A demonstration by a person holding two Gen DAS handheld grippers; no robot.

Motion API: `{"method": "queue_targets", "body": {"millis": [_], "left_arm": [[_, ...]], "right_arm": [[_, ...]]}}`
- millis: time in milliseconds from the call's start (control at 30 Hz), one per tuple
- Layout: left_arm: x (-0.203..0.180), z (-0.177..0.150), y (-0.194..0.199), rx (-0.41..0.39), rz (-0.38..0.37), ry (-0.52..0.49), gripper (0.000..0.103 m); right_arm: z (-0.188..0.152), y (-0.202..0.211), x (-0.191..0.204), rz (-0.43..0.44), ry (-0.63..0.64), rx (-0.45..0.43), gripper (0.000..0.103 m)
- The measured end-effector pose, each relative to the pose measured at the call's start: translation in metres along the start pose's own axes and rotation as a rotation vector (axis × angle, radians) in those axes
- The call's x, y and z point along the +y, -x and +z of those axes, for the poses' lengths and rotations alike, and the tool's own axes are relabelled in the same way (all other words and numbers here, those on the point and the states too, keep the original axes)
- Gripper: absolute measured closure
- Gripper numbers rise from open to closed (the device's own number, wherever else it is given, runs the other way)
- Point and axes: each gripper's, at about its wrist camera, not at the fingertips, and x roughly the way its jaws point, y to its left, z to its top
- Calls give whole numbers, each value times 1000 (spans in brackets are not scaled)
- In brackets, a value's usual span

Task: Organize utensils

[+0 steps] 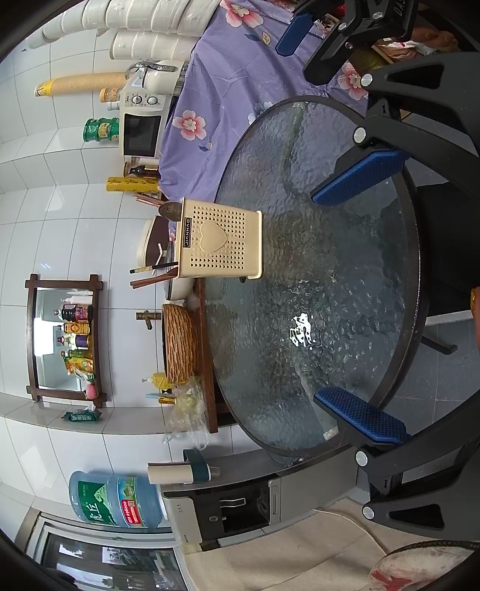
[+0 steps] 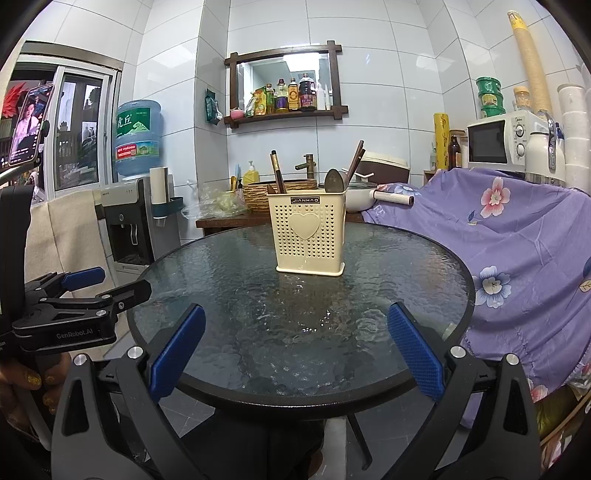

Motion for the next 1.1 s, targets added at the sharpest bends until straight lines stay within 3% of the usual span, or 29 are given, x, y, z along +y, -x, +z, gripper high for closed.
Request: {"method": "queue_targets", "body": {"millis": [1100], "left_arm": [[-1,-1,0,11,-12,8,6]], "right_arm": [[0,-2,0,-1,3,6,6]]}}
